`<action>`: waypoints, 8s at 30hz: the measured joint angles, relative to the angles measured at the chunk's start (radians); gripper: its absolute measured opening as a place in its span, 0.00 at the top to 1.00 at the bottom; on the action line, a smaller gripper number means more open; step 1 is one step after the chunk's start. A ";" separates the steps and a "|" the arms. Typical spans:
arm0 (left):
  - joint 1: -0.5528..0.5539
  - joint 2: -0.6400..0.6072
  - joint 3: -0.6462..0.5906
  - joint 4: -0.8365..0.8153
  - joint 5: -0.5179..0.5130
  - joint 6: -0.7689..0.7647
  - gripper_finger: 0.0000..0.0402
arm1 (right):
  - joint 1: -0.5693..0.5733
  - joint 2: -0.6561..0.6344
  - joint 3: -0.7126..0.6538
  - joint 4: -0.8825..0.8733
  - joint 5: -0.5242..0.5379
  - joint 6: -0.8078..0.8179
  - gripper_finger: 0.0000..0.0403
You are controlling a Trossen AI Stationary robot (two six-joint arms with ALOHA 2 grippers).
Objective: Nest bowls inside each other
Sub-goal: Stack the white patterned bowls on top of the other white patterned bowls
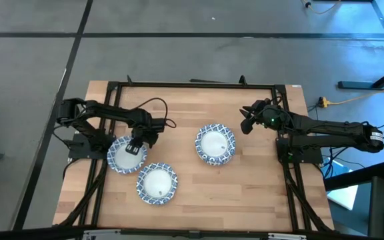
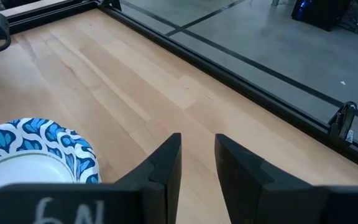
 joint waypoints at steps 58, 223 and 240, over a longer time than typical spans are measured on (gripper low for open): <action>0.162 0.337 0.789 0.285 0.480 -0.847 1.00 | 0.000 0.000 0.000 0.001 -0.025 0.001 0.76; -0.221 0.102 0.092 0.394 0.367 -0.683 0.98 | 0.000 0.000 0.000 0.031 -0.077 -0.001 0.76; 0.099 0.039 0.407 0.393 0.572 -0.791 1.00 | 0.000 0.000 0.000 0.028 -0.077 0.000 0.76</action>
